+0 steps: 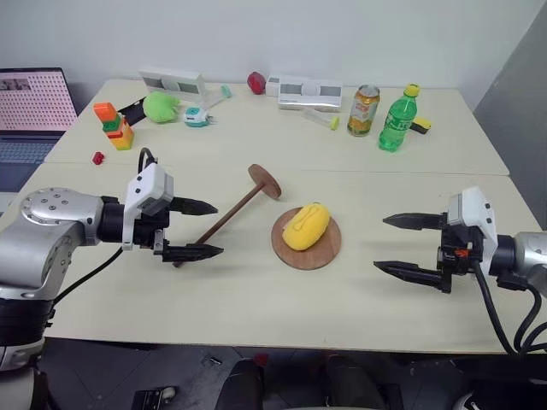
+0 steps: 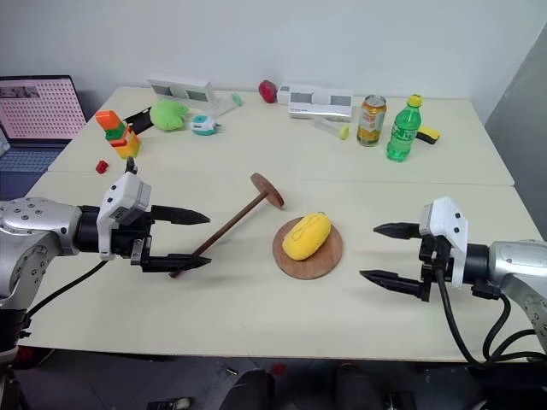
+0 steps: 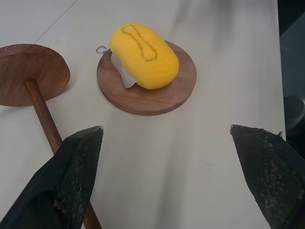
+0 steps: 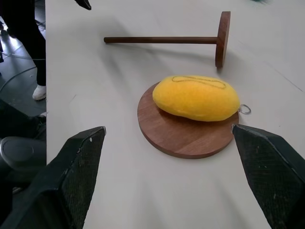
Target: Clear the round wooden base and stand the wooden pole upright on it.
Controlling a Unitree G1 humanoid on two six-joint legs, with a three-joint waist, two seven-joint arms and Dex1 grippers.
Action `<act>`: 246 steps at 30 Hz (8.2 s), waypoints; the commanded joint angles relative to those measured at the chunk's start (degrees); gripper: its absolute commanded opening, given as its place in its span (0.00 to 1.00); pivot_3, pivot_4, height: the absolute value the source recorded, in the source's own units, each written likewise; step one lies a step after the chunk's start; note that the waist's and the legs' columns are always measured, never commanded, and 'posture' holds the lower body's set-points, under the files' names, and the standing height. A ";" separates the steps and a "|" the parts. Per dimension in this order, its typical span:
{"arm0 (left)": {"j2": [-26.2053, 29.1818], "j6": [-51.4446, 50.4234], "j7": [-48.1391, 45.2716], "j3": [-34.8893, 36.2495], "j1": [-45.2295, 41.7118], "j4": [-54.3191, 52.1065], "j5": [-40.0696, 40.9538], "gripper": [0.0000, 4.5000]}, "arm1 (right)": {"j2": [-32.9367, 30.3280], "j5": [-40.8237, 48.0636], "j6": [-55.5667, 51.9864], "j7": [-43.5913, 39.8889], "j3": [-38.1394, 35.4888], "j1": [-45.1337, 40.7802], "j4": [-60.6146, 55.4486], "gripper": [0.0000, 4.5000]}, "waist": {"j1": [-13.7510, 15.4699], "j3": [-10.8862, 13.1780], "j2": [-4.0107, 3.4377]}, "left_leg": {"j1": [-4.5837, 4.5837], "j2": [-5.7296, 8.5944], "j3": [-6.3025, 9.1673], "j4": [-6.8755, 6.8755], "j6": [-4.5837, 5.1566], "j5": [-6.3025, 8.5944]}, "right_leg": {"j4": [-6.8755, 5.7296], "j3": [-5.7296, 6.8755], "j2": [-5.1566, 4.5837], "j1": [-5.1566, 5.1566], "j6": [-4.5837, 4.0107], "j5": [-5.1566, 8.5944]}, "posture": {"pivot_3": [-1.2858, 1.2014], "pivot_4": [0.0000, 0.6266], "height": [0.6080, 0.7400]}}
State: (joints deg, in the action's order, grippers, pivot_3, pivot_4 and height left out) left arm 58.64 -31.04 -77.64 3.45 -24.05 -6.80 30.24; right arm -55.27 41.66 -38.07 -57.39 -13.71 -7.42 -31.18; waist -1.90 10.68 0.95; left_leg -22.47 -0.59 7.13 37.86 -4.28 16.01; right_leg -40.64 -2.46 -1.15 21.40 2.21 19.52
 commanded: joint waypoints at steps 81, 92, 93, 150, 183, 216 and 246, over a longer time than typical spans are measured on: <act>-5.25 -1.04 2.66 -1.21 -7.33 -2.68 -0.27 1.00 | 21.86 -51.73 44.97 5.52 28.57 -38.99 41.59 0.00 | -2.43 0.00 0.00 | -0.28 0.02 0.11 0.13 -0.25 -0.14 | -0.31 0.06 -0.02 0.39 -0.01 0.00 | 0.52 0.24 1.00; -7.73 -1.63 5.85 -1.60 -6.48 -4.10 0.17 1.00 | 18.70 -69.18 47.24 39.35 28.92 -43.40 76.37 0.00 | -3.06 0.00 0.01 | -0.22 0.01 -0.15 0.08 -0.24 -0.14 | -0.35 -0.18 0.00 0.47 -0.02 0.00 | 0.52 0.24 1.00; -7.75 -1.64 5.92 -1.67 -6.57 -4.09 0.15 1.00 | 19.36 -70.58 47.70 42.49 29.76 -44.85 79.98 0.00 | -3.27 0.00 0.00 | -0.24 0.01 -0.18 0.07 -0.24 -0.14 | -0.36 -0.22 0.00 0.52 -0.02 -0.01 | 0.52 0.24 1.00; -17.83 -20.47 -2.68 -49.33 -49.93 45.57 -39.06 1.00 | 6.97 -4.19 -12.34 -7.08 15.37 -30.46 5.27 1.00 | -2.94 0.02 0.00 | -0.47 0.09 0.04 0.13 -0.23 -0.14 | -0.26 0.03 0.00 0.59 0.01 0.00 | 0.52 0.24 1.00; -19.61 -22.80 1.46 -23.76 -47.83 40.71 -34.75 0.05 | 8.68 -1.42 -12.64 0.43 13.92 -28.62 3.62 1.00 | -2.86 0.03 0.01 | -0.51 0.09 0.09 0.16 -0.22 -0.14 | -0.31 0.04 -0.03 0.62 0.01 0.00 | 0.52 0.24 1.00; -37.64 6.13 19.37 -3.75 -8.93 0.60 -6.41 0.05 | 9.95 -0.74 -9.69 6.58 12.07 -19.92 -2.59 1.00 | -1.28 -0.04 -0.01 | -0.32 0.10 0.00 0.26 -0.21 -0.13 | -0.29 -0.02 -0.12 0.34 0.01 -0.01 | 0.52 0.24 1.00; -37.99 15.92 19.15 -10.09 -9.07 9.77 -9.81 0.05 | 8.92 0.66 -10.02 9.24 11.15 -18.91 -3.70 1.00 | -1.26 -0.05 0.00 | -0.25 0.10 0.04 0.23 -0.15 -0.09 | -0.24 0.02 -0.10 0.25 0.01 -0.01 | 0.52 0.24 1.00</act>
State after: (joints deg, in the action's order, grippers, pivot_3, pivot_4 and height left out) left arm 20.07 -14.52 -58.20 -6.38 -33.51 3.77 20.34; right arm -46.24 41.70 -49.19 -48.41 -0.98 -25.94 -33.62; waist -3.16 10.63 0.95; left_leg -22.71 -0.49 7.17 38.09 -4.42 15.91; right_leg -40.88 -2.44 -1.25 21.64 2.23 19.50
